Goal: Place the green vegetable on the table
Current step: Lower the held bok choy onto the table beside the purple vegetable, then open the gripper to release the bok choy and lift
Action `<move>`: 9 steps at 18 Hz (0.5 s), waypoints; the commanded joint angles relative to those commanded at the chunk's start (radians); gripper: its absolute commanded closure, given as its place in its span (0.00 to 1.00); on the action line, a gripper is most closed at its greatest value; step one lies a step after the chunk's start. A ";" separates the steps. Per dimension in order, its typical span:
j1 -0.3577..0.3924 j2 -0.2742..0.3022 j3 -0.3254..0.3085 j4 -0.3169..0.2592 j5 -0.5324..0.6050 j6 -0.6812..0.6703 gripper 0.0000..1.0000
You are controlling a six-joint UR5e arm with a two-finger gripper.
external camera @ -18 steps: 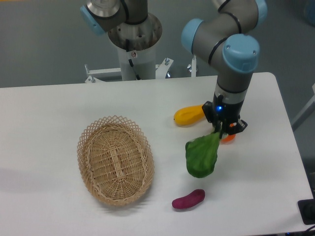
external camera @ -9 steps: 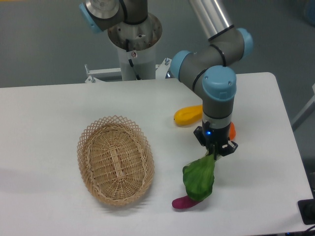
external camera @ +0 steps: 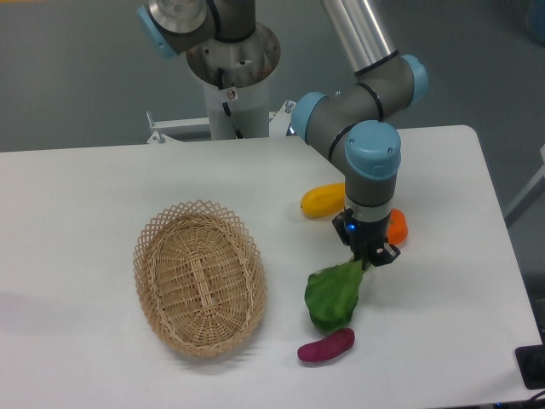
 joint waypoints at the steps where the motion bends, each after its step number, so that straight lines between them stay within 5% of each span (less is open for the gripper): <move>1: 0.000 0.000 -0.005 0.000 0.002 0.000 0.74; 4: 0.000 0.003 -0.014 0.002 0.002 -0.003 0.71; 5: 0.000 0.002 -0.012 0.002 0.002 -0.006 0.59; 7: 0.000 0.006 -0.008 0.003 0.002 -0.008 0.02; 9: 0.000 0.011 -0.006 0.002 0.003 -0.018 0.00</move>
